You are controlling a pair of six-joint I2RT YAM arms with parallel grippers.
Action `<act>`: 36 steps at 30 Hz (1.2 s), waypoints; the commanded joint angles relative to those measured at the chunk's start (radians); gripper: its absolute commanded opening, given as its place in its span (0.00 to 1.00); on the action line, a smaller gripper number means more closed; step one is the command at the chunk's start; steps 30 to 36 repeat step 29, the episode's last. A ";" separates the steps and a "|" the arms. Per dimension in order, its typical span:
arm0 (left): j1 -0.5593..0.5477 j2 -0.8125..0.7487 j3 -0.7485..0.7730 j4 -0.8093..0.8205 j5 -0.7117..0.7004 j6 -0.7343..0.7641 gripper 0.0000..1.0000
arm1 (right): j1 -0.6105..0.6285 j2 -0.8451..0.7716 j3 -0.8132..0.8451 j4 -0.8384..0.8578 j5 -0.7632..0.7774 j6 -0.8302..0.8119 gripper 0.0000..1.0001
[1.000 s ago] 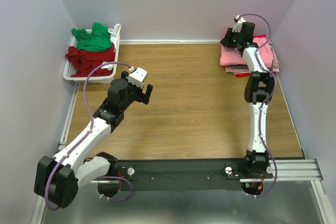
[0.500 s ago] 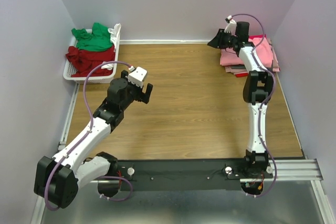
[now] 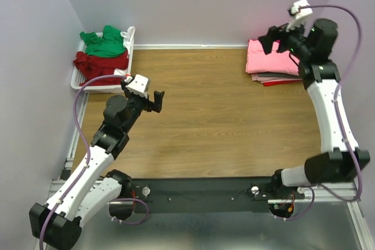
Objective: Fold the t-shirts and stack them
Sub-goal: Reset both grippers
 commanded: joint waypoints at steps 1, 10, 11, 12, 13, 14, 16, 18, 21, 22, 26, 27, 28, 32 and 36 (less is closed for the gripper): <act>0.009 -0.024 0.026 0.002 -0.043 -0.069 0.98 | -0.084 -0.139 -0.202 -0.048 0.199 -0.103 0.99; 0.221 -0.040 0.056 -0.009 -0.073 -0.179 0.98 | -0.165 -0.409 -0.487 -0.006 0.427 0.096 1.00; 0.240 -0.039 0.058 -0.013 -0.087 -0.191 0.98 | -0.170 -0.423 -0.507 0.006 0.461 0.124 1.00; 0.252 -0.039 0.055 -0.019 -0.102 -0.199 0.98 | -0.171 -0.435 -0.530 0.018 0.496 0.199 1.00; 0.260 -0.036 0.055 -0.021 -0.138 -0.201 0.98 | -0.171 -0.443 -0.561 0.035 0.585 0.236 1.00; 0.260 -0.039 0.053 -0.024 -0.149 -0.195 0.98 | -0.171 -0.443 -0.575 0.035 0.613 0.258 1.00; 0.260 -0.042 0.052 -0.032 -0.143 -0.188 0.98 | -0.171 -0.458 -0.601 0.043 0.667 0.273 1.00; 0.260 -0.057 0.044 -0.024 -0.126 -0.182 0.98 | -0.171 -0.480 -0.648 0.076 0.710 0.269 1.00; 0.260 -0.065 0.041 -0.018 -0.107 -0.173 0.98 | -0.171 -0.508 -0.679 0.086 0.748 0.238 1.00; 0.260 -0.063 0.038 -0.015 -0.104 -0.173 0.98 | -0.173 -0.515 -0.685 0.087 0.751 0.235 1.00; 0.260 -0.051 0.041 -0.013 -0.077 -0.167 0.98 | -0.171 -0.540 -0.710 0.093 0.738 0.207 1.00; 0.260 -0.051 0.039 -0.013 -0.077 -0.164 0.98 | -0.171 -0.546 -0.716 0.095 0.732 0.201 1.00; 0.260 -0.054 0.039 -0.013 -0.074 -0.162 0.98 | -0.171 -0.546 -0.719 0.100 0.732 0.206 1.00; 0.260 -0.059 0.038 -0.012 -0.072 -0.161 0.98 | -0.171 -0.544 -0.718 0.100 0.727 0.204 1.00; 0.260 -0.059 0.038 -0.012 -0.072 -0.161 0.98 | -0.171 -0.544 -0.718 0.100 0.727 0.204 1.00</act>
